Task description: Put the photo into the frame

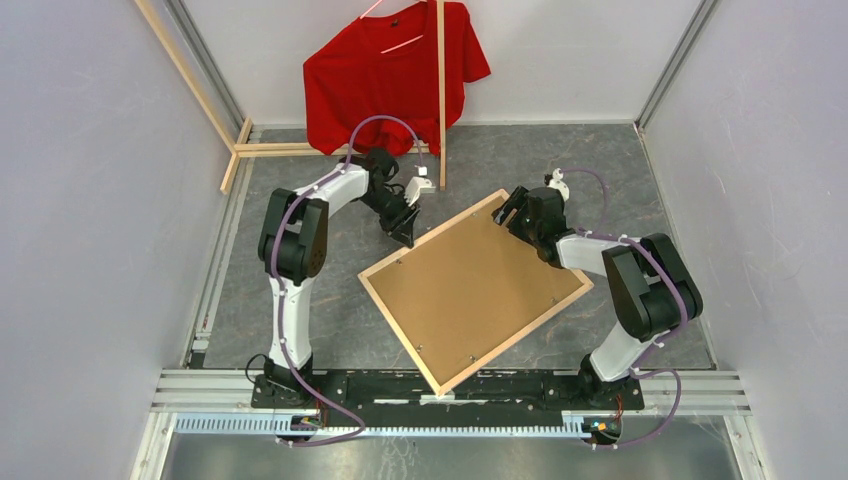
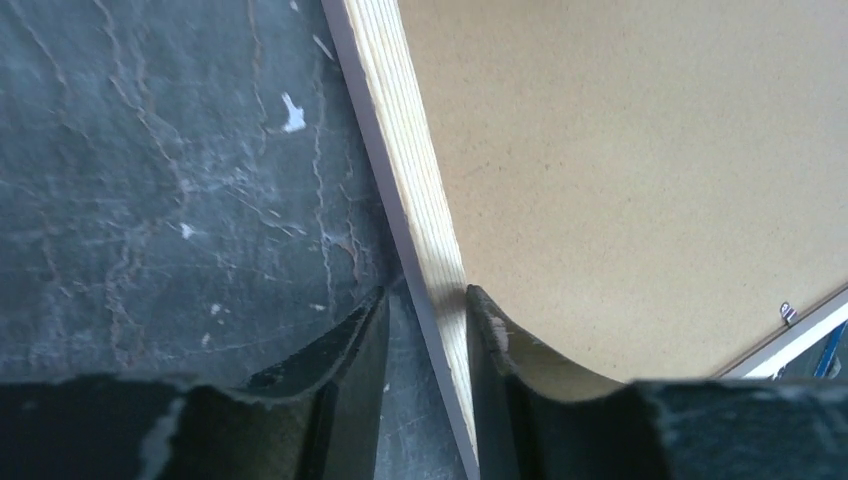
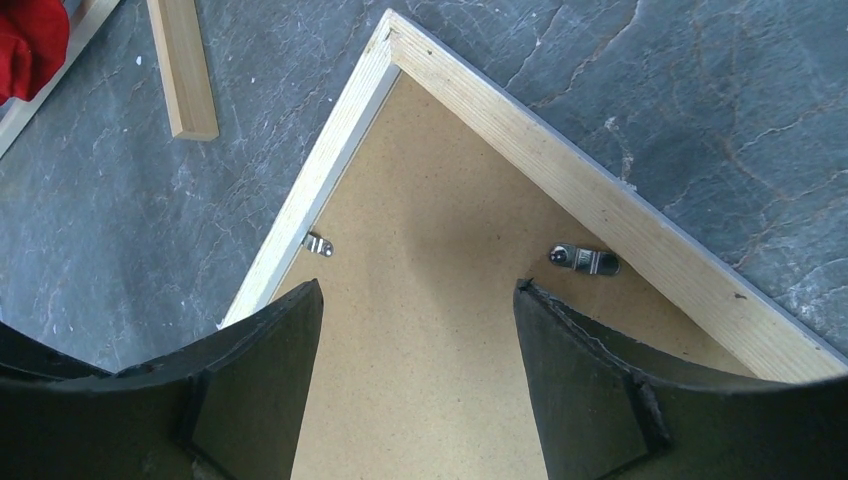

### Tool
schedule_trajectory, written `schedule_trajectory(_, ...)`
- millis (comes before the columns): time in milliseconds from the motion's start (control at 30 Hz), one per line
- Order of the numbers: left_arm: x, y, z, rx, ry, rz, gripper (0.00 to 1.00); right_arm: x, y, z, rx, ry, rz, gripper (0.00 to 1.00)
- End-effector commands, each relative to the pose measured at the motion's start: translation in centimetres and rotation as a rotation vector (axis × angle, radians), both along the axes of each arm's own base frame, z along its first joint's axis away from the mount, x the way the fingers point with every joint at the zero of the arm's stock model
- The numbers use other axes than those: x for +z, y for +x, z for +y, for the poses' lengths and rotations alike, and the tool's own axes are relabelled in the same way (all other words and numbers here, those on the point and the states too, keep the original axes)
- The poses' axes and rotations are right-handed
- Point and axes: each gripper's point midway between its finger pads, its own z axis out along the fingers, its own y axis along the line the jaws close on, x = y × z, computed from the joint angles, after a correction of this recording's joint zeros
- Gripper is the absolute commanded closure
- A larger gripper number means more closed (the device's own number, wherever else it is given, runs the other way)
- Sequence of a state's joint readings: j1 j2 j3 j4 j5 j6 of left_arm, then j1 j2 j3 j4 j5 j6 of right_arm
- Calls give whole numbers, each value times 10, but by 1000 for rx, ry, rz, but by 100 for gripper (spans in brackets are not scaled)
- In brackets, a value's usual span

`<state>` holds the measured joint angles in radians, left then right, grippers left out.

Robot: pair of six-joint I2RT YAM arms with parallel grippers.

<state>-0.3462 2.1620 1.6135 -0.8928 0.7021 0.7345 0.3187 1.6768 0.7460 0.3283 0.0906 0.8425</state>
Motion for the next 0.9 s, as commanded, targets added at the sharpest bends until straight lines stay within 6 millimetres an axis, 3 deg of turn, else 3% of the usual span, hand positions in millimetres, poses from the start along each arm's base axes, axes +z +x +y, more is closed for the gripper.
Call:
schedule_trajectory(0, 11, 11, -13, 27, -51, 18, 63, 2, 3, 3, 3, 8, -2, 23)
schedule_trajectory(100, 4, 8, -11, 27, -39, 32, 79, 3, 6, 0, -1, -13, -4, 23)
schedule_trajectory(233, -2, 0, -5, 18, -16, 38, 87, 1, 11, -5, -13, -42, 0, 23)
schedule_trajectory(867, -21, -18, 11, -2, 42, 34, 94, -10, 18, -31, -72, -199, 38, 23)
